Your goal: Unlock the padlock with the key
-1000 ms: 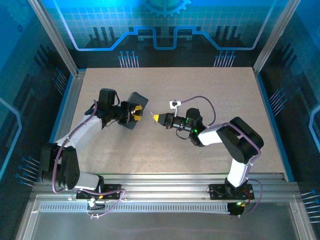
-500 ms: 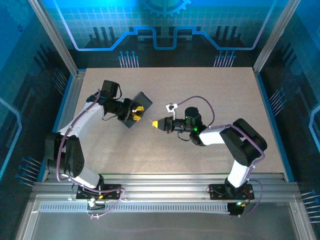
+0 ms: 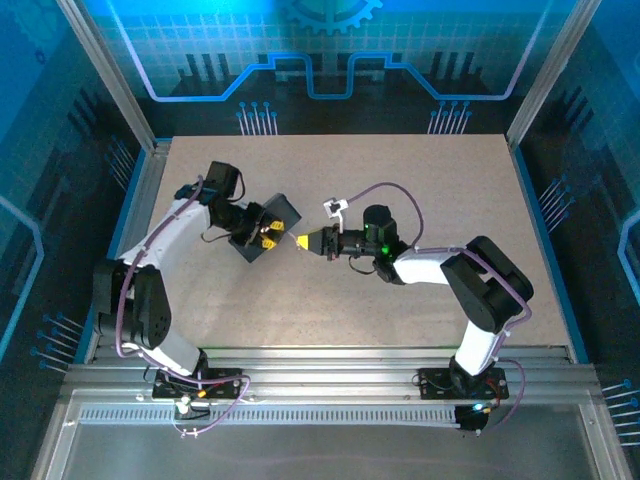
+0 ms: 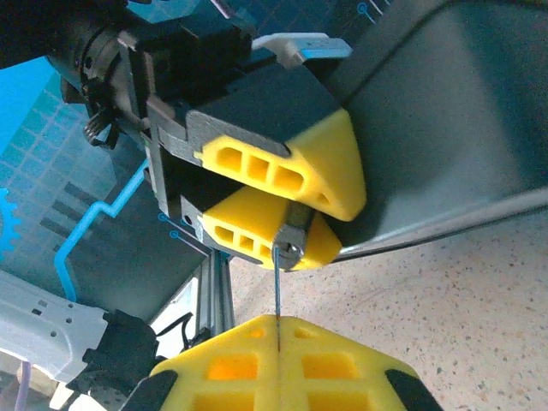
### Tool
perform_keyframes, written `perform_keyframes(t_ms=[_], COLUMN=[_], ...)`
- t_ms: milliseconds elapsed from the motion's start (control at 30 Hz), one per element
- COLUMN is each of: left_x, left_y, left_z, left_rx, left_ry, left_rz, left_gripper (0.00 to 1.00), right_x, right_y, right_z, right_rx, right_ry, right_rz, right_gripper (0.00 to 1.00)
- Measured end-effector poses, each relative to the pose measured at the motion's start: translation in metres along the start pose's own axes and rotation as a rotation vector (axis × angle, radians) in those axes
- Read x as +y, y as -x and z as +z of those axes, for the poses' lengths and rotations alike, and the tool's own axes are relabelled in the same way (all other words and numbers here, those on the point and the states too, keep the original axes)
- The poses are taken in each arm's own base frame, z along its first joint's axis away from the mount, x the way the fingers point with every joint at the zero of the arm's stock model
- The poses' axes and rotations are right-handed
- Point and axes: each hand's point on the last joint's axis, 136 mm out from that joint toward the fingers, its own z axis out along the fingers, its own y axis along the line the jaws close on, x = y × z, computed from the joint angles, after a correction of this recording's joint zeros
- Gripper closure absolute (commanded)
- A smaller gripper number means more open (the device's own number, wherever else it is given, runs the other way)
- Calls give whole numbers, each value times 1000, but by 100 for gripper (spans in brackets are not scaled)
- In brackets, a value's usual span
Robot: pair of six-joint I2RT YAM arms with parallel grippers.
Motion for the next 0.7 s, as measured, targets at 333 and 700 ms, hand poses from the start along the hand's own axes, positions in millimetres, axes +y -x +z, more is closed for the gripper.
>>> perform_keyframes(t_ms=[333, 700], left_x=[1, 9], left_y=[4, 10], left_z=[0, 0], left_rx=[-33, -72], left_ry=[38, 76], left_rz=[9, -7], left_gripper=[100, 100], right_x=[-13, -10], right_y=[-13, -18], right_z=[9, 20], right_rx=[59, 98], right_ry=[-26, -8], right_rz=[27, 16], right_gripper=[100, 100])
